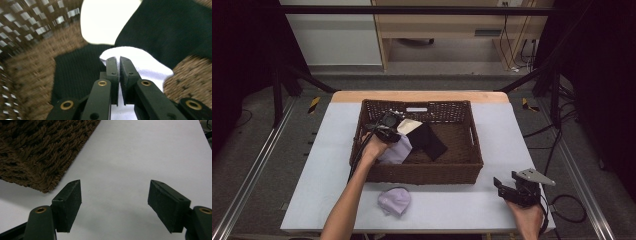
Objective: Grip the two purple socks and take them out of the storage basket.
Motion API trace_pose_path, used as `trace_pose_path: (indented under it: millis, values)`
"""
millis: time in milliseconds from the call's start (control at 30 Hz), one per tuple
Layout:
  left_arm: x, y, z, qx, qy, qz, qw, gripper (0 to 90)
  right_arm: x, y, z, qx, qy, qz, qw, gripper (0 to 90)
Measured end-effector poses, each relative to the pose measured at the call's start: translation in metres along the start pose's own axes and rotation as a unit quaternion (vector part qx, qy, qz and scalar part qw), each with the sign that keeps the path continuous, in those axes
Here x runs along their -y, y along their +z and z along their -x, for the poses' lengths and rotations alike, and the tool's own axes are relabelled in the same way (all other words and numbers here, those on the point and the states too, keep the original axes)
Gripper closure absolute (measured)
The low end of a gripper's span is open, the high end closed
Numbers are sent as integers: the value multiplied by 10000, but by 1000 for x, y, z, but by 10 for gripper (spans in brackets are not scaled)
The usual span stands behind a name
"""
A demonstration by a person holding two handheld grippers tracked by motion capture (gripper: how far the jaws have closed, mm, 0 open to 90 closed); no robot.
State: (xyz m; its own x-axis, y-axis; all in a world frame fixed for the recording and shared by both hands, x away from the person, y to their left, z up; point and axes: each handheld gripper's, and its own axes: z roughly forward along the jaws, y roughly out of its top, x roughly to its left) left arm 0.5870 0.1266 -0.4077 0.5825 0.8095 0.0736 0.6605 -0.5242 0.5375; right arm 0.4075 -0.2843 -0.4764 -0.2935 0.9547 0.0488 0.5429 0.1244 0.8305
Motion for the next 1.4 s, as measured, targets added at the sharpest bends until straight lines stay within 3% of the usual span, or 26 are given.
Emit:
trace_pose_path:
  millis: [167, 300, 367, 400, 433, 500, 533, 600, 667, 700, 733, 767, 833, 867, 900, 933, 1000, 1033, 1067, 1100, 1200, 1233, 1267, 1300, 1333, 1400]
  values:
    - [4, -16, 0, 83, -27, 526, 9986, 850, 0, 0, 0, -2, 0, 10, 10000, 276]
    - [7, -36, 6, 255, -39, 1175, 9927, 852, 0, -1, 1, 12, 6, 7, 10000, 281]
    - [7, -41, 7, 282, -23, 1287, 9913, 853, 0, -1, 1, 15, -2, 10, 10000, 282]
    - [8, -46, 8, 288, -14, 1409, 9896, 853, 0, -1, 1, 14, 9, 0, 10000, 283]
    - [9, -56, 10, 323, -30, 1641, 9859, 853, 0, -1, 1, 12, 10, 2, 10000, 284]
    - [10, -61, 11, 281, -18, 1744, 9843, 853, 0, -1, 1, 18, 3, 13, 10000, 284]
    - [12, -71, 11, 282, -72, 1961, 9802, 852, 0, -2, 1, 11, 32, 1, 10000, 284]
    - [15, -81, 12, 229, -96, 2155, 9762, 853, 0, -2, 1, 6, 45, -7, 10000, 284]
    - [18, -89, 13, 231, -129, 2317, 9724, 853, 0, -2, 1, 13, 36, -5, 10000, 285]
    - [18, -89, 13, 231, -129, 2317, 9724, 853, 0, -1, 1, 23, 22, -3, 10000, 285]
    - [20, -98, 13, 249, -166, 2490, 9680, 853, 0, -1, 1, 23, 23, -3, 10000, 288]
    - [21, -103, 13, 280, -203, 2575, 9656, 852, 0, -2, 1, 10, 47, 2, 10000, 290]
    - [23, -107, 12, 313, -224, 2628, 9641, 852, 0, -2, 2, 32, 7, 27, 10000, 290]
    - [25, -115, 12, 356, -285, 2754, 9603, 853, 0, -2, 1, 32, 48, 23, 10000, 291]
    - [25, -115, 12, 356, -285, 2754, 9603, 852, 0, -2, 1, 32, 48, 23, 10000, 291]
    - [27, -122, 13, 340, -302, 2876, 9567, 853, 0, -2, 2, 37, 45, 24, 10000, 291]
    - [28, -128, 15, 278, -301, 2988, 9534, 853, 0, -2, 2, 47, 26, 35, 10000, 292]
    - [28, -128, 15, 278, -301, 2988, 9534, 852, 0, -2, 2, 47, 26, 35, 10000, 292]
    - [29, -134, 16, 250, -311, 3101, 9499, 852, 0, -2, 2, 49, 23, 33, 10000, 292]
    - [28, -136, 16, 259, -317, 3147, 9483, 852, 0, -2, 2, 53, 8, 31, 10000, 292]
    - [26, -145, 17, 261, -343, 3267, 9442, 852, 0, -2, 1, 53, -2, 38, 10000, 292]
    - [26, -145, 17, 261, -343, 3267, 9442, 852, 0, -2, 2, 57, 5, 34, 10000, 292]
    - [26, -152, 18, 250, -347, 3357, 9410, 852, 0, -2, 2, 59, 10, 36, 10000, 292]
    - [26, -152, 18, 250, -347, 3357, 9410, 852, 0, -2, 2, 59, 12, 38, 10000, 292]
    - [25, -160, 19, 276, -354, 3457, 9373, 852, 0, -2, 2, 59, 13, 38, 10000, 292]
    - [26, -168, 20, 319, -328, 3535, 9343, 852, 0, -2, 2, 58, 11, 39, 10000, 292]
